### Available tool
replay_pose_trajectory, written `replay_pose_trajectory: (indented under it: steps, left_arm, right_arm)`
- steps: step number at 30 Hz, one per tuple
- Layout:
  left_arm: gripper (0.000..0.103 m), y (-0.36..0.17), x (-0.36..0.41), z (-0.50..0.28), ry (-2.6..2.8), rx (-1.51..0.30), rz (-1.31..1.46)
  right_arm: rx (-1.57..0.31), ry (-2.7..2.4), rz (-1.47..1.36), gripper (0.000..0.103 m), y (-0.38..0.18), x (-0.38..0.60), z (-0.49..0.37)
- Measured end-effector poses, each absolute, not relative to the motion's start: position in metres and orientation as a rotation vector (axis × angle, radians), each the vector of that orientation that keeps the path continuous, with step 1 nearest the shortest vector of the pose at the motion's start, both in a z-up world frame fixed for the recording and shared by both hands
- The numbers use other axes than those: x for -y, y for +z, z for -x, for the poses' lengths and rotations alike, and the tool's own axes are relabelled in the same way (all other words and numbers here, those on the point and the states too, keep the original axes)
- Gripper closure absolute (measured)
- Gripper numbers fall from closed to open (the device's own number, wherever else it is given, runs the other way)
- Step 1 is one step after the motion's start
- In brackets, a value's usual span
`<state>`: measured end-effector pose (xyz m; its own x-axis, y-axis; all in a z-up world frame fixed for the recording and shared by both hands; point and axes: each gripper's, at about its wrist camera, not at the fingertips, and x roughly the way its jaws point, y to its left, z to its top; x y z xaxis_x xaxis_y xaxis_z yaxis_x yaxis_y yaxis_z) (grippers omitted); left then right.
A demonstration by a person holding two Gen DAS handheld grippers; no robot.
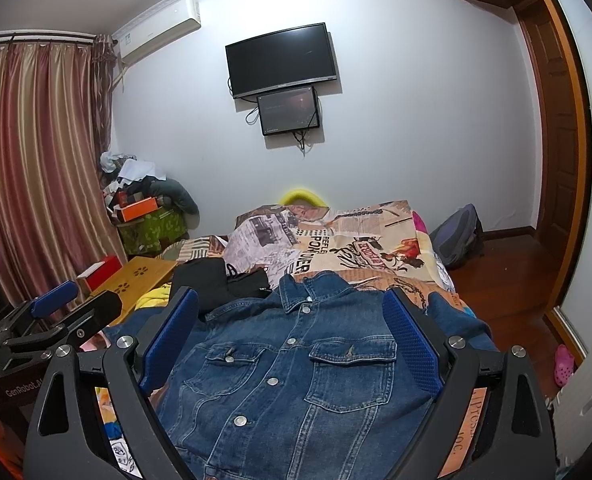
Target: Fold large clothes
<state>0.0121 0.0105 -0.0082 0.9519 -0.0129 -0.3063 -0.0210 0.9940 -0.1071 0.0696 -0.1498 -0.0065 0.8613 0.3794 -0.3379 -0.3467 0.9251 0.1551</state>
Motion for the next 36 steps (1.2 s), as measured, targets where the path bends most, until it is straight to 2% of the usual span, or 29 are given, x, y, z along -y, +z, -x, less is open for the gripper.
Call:
replay_pose_trajectory:
  steps: [36]
  left_arm:
    - [0.000, -0.014, -0.013, -0.018, 0.004, -0.324, 0.106]
  right_arm:
    - [-0.381, 0.382, -0.089, 0.011, -0.009, 0.149, -0.073]
